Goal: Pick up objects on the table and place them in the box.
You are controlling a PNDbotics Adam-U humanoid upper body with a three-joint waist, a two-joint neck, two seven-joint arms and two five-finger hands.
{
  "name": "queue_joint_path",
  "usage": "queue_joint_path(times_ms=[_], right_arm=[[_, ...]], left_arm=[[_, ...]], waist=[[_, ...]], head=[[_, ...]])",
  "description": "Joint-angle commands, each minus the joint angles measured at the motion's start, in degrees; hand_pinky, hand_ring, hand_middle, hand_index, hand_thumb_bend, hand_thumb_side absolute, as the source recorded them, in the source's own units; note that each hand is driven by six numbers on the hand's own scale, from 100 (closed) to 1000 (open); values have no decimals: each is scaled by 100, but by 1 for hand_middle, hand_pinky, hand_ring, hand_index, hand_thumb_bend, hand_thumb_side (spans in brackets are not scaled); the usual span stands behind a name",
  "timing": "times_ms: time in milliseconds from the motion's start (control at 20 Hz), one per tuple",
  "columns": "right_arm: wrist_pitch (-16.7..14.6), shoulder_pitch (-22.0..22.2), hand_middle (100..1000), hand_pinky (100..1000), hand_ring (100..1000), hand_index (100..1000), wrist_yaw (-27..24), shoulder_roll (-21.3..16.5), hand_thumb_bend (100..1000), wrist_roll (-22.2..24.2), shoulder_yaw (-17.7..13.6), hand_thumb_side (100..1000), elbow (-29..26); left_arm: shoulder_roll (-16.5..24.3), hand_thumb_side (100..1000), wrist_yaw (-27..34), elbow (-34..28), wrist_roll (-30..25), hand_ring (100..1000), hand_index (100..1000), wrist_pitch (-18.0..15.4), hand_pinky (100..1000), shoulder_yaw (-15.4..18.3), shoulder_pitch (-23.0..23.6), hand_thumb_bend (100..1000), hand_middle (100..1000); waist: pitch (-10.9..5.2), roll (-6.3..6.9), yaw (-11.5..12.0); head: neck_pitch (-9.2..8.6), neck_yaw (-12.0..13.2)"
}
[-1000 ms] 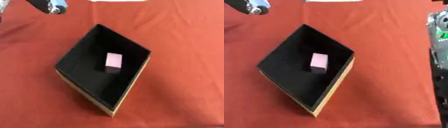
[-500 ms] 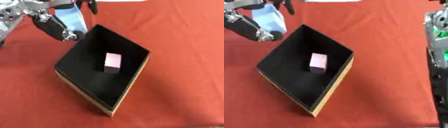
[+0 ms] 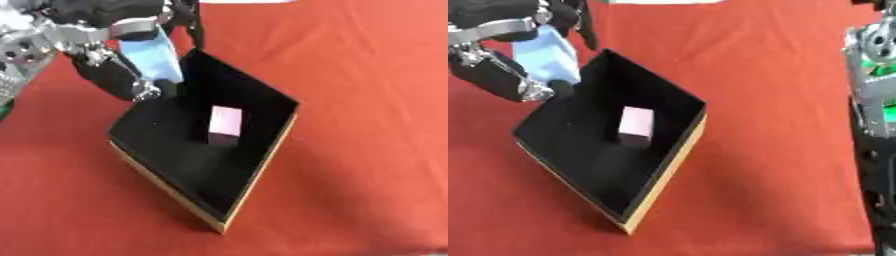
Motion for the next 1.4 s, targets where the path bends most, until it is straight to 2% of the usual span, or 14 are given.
queue_joint_path(times_ms=[50,400,550,850,950,1050,1100,1150,1200,1250,1300,1400], right_arm=[[4,-55,592,808,674,800,-10,-68,100,-31,-61,678,-94],[19,-44,589,808,672,800,-60,-45,100,-50,-65,679,-94],[20,-60,589,808,672,800,-72,-47,100,-56,-67,679,-94],[24,-67,588,808,672,800,-87,-48,100,-59,-66,679,-94],[28,-68,588,808,671,799,-90,-49,100,-60,-67,680,-94],[30,-72,588,809,672,799,-92,-50,100,-60,-69,680,-94],[29,-75,588,809,672,799,-92,-51,100,-60,-69,680,-94],[29,-78,588,809,672,799,-92,-51,100,-59,-69,680,-94],[29,-80,588,809,672,799,-92,-51,100,-58,-68,680,-94],[29,-82,588,809,672,799,-92,-49,100,-57,-67,680,-94],[29,-84,588,809,672,799,-93,-47,100,-56,-66,680,-94],[30,-87,588,809,672,800,-94,-47,100,-51,-63,680,-94]], left_arm=[[-63,100,-75,-17,-96,576,723,-50,380,-22,-18,400,656],[-472,100,-183,198,-29,564,729,-119,366,-84,228,294,649],[-584,100,-231,320,4,567,734,-152,370,-119,409,277,651],[-649,100,-469,528,70,618,787,-329,440,-171,586,290,693],[-660,100,-535,587,42,674,829,-409,498,-186,624,300,734],[-666,100,-608,618,1,763,894,-483,588,-183,653,341,795],[-662,141,-659,626,-32,806,916,-520,644,-178,664,387,828],[-657,169,-725,629,-81,830,929,-557,678,-166,671,425,847],[-657,169,-793,626,-124,830,929,-591,678,-153,678,425,847],[-650,257,-864,627,-177,886,952,-623,758,-142,685,523,886],[-646,278,-936,624,-236,911,960,-659,787,-130,691,565,902],[-651,310,-1089,598,-323,925,968,-751,804,-103,708,592,916]], waist=[[-103,-15,3],[-50,-46,19],[-30,-59,7],[-1,-67,11],[8,-72,8],[12,-78,4],[13,-80,2],[13,-83,-1],[13,-84,-3],[14,-86,-3],[14,-88,-3],[14,-93,-4]], head=[[30,-9],[31,7],[31,0],[26,-31],[20,-36],[26,-47],[28,-53],[29,-58],[30,-61],[30,-63],[30,-64],[31,-67]])
